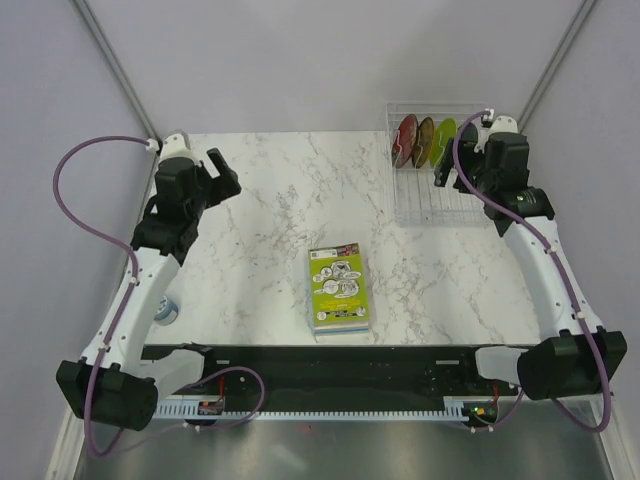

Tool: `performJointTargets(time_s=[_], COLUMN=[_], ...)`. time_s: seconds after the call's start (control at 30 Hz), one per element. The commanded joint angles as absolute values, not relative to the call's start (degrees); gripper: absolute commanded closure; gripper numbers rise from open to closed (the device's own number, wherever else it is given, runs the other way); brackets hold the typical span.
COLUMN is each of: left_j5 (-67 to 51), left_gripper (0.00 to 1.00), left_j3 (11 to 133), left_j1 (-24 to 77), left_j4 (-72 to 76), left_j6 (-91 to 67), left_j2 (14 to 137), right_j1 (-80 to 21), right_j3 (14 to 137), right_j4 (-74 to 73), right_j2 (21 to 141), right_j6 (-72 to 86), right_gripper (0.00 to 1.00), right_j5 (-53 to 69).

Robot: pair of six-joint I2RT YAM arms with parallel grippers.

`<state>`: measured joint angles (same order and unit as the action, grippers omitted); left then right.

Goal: Unload the plates from the dish rack

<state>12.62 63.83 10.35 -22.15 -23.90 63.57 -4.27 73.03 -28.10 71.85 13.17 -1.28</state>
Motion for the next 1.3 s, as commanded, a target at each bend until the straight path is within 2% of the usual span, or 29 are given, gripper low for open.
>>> performJointTargets(time_s=[0.0,0.13,0.2,0.4,0.7,0.83,0.87,1.03,1.07,1.13,1.2,1.27], left_j5=[1.0,-4.6,-7.6,-12.3,-14.0,-12.7,-12.1,-11.0,-10.7,-10.5,-10.1,-9.8], left_gripper=[0.00,0.00,0.00,0.00,0.05,0.06,0.06,0.07,0.07,0.07,0.07,0.07], left_j3=[69.5,70.8,71.0,69.3,67.7,67.8,67.7,67.8,67.8,67.7,67.8,67.8], left_j1=[9.9,9.8,9.3,9.1,9.5,10.2,10.5,11.2,11.3,11.4,11.5,11.6], left_j4=[-19.8,-16.9,-16.8,-13.1,-6.4,-5.4,-5.1,-4.2,-4.2,-4.2,-4.1,-4.1], left_j6=[-21.3,-20.1,-20.8,-23.8,-25.2,-24.4,-24.1,-23.3,-23.0,-22.8,-22.3,-22.0], left_j2=[64.3,67.7,69.2,74.2,80.1,82.3,82.7,84.9,85.1,85.3,85.5,85.8], right_j1=[-4.1,-4.1,-4.1,-5.4,-7.6,-9.1,-9.5,-10.3,-10.5,-10.7,-11.0,-11.0], right_j3=[80.6,85.7,94.0,108.8,123.5,127.8,129.3,133.2,134.1,134.5,135.1,135.0], right_j4=[-27.0,-23.8,-26.4,-27.5,-27.4,-27.2,-27.2,-26.4,-26.4,-25.8,-25.8,-25.6], right_j2=[75.5,84.9,90.1,107.0,122.6,127.3,128.3,133.5,134.0,135.3,136.1,136.6], right_j6=[13.7,15.7,15.3,13.4,7.5,5.2,4.8,3.8,3.6,2.4,1.5,0.6], right_gripper=[0.02,0.02,0.02,0.02,0.08,0.13,0.19,0.26,0.33,0.34,0.41,0.41], right_j5=[1.9,4.6,4.2,-4.3,-10.9,-14.1,-14.1,-16.3,-16.3,-18.4,-19.2,-20.8])
